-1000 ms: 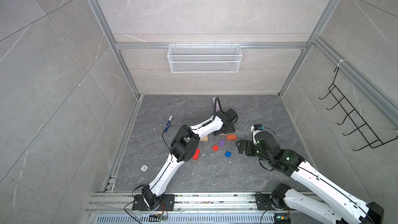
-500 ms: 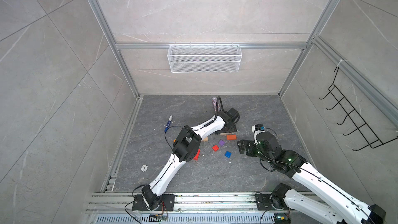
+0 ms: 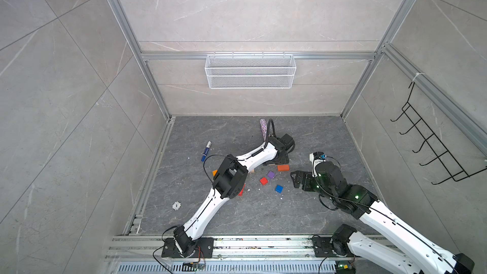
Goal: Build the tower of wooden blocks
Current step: 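Lower the left gripper and close it on the wood bar beside the orange block, then lift the wood bar with the left gripper and carry it toward the stack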
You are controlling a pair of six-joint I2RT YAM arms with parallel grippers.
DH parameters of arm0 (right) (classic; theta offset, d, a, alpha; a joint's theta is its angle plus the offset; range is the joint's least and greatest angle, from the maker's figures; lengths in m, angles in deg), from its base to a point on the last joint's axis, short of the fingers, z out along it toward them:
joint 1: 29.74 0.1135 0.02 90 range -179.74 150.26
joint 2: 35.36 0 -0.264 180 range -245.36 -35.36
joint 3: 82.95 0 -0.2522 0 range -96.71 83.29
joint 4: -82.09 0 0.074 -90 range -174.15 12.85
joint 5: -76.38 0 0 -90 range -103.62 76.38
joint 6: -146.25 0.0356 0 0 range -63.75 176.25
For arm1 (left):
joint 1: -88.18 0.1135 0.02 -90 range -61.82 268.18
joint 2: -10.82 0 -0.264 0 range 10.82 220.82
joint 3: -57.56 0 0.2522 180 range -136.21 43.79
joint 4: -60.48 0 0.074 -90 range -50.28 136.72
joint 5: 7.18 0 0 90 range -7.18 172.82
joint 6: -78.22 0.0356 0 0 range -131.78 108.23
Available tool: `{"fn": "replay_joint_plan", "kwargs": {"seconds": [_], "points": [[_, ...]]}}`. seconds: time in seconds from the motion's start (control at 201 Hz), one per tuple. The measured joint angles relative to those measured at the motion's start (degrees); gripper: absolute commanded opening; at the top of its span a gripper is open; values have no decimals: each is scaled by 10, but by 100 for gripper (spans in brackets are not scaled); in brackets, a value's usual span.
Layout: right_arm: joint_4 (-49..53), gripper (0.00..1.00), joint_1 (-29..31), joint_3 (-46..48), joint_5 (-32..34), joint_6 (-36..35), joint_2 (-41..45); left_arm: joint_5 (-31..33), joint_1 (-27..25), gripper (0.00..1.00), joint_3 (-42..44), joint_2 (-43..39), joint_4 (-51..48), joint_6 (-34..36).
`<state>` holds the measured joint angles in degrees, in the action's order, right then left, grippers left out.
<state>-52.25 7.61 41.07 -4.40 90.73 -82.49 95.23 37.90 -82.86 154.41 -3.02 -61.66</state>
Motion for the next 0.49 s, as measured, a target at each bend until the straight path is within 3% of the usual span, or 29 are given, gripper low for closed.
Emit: {"fn": "replay_joint_plan", "kwargs": {"seconds": [0.493], "points": [[-17, 100, -1, 0, -5, 0, -21, 27, -2, 83, 59, -30, -5, 26]]}}
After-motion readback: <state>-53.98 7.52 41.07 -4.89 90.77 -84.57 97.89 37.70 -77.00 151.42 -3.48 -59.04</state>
